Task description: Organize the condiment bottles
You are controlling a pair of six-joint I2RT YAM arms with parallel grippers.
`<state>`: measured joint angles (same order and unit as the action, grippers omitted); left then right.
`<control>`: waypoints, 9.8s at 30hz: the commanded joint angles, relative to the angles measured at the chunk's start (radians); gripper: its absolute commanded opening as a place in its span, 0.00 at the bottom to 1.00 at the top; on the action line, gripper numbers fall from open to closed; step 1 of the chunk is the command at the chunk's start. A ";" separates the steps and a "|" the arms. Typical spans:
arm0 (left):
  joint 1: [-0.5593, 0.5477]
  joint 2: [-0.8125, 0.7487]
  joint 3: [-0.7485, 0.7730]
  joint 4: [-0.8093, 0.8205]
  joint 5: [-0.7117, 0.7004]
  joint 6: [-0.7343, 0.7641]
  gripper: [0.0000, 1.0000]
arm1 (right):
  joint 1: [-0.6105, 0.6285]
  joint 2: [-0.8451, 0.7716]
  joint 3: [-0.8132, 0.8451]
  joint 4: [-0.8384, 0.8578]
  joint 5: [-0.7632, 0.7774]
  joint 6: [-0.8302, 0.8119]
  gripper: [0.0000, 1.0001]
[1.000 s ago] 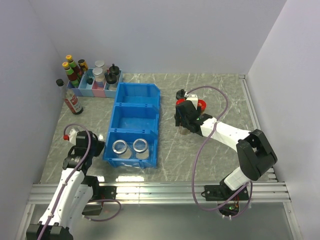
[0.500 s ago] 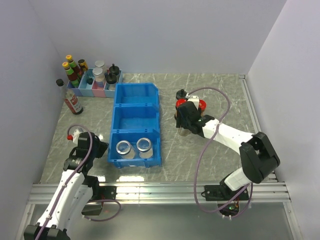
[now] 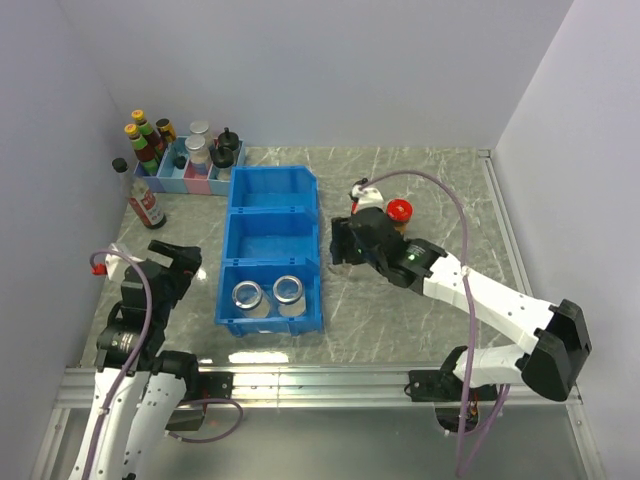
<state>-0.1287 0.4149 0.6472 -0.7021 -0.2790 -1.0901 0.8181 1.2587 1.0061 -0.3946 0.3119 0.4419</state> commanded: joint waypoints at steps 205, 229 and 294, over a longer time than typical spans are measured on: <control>-0.002 -0.212 0.008 0.049 0.209 0.102 0.99 | 0.121 0.895 0.815 0.022 0.087 -0.111 0.14; -0.002 -0.208 0.020 0.050 0.207 0.101 0.99 | 0.096 0.489 0.712 -0.131 0.153 -0.109 0.99; -0.003 -0.176 0.003 0.107 0.251 0.116 0.99 | -0.243 0.476 0.752 -0.153 -0.108 -0.190 0.00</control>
<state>-0.1291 0.2337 0.6411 -0.6422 -0.0414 -0.9886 0.5537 1.8462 1.5955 -0.6186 0.1593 0.2310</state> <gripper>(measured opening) 0.994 0.746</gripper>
